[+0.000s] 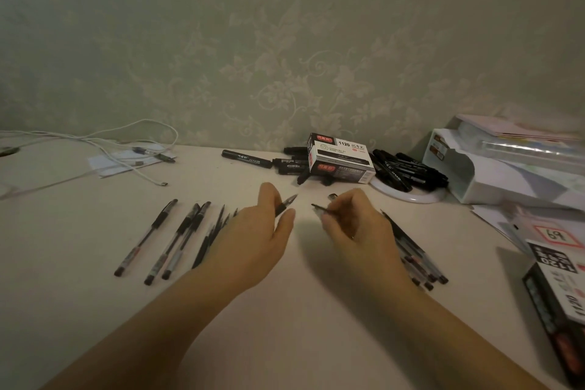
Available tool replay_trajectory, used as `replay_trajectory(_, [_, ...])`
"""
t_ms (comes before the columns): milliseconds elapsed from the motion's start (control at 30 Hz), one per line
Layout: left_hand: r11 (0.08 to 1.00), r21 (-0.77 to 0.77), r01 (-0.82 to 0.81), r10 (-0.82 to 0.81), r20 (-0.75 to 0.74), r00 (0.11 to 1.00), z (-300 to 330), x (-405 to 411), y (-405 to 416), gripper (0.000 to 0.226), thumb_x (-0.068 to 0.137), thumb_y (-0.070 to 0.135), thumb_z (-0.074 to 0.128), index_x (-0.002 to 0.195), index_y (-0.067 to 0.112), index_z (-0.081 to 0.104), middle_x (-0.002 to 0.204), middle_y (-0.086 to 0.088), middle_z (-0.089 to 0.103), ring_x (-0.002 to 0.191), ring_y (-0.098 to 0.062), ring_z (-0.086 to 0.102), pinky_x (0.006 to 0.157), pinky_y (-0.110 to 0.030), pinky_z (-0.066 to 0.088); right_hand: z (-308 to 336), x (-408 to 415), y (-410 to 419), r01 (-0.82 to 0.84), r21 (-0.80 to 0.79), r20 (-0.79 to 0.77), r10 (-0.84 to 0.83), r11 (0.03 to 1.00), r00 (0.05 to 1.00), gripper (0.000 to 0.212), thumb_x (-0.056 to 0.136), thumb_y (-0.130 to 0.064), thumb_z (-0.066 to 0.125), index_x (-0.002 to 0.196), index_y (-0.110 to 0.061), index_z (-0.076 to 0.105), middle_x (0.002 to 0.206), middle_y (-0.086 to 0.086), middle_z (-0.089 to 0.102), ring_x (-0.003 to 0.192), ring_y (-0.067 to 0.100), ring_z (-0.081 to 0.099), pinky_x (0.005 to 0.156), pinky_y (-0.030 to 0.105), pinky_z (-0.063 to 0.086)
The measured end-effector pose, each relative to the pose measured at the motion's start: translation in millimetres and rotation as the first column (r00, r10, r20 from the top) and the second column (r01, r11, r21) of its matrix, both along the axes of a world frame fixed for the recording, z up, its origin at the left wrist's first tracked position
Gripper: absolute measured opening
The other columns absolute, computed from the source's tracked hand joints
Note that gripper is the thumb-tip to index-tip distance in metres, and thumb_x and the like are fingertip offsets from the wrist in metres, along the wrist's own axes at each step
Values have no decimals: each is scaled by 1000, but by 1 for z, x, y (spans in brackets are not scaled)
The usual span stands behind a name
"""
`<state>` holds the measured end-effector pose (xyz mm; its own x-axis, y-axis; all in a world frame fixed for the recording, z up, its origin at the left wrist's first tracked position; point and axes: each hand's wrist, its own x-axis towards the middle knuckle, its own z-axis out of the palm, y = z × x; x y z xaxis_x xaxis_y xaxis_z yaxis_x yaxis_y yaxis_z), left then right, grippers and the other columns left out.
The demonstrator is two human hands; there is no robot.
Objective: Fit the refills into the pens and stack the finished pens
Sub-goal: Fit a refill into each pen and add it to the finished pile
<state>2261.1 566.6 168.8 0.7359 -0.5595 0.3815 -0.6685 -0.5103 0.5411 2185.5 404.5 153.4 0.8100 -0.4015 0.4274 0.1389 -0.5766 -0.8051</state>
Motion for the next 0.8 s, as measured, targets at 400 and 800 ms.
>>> replay_trajectory(400, [988,147,42,-63,137,989,-12,5,-2,14,99,30,45,109,24,53,102,9,51,89,-6,51,79,-24,47,-12,3,10,16,-732,-114,-146,681,983,13,97,-17,49,100,-15,62,103,1,63,91,19,47,75,27,31])
replay_trajectory(800, [986,62,153,-162,180,970,-17,3,-10,12,96,31,52,107,28,55,98,15,53,88,1,50,75,-11,42,-13,5,1,-64,-386,-97,29,920,995,30,96,-46,45,110,-26,64,97,-18,56,92,-2,47,78,14,37])
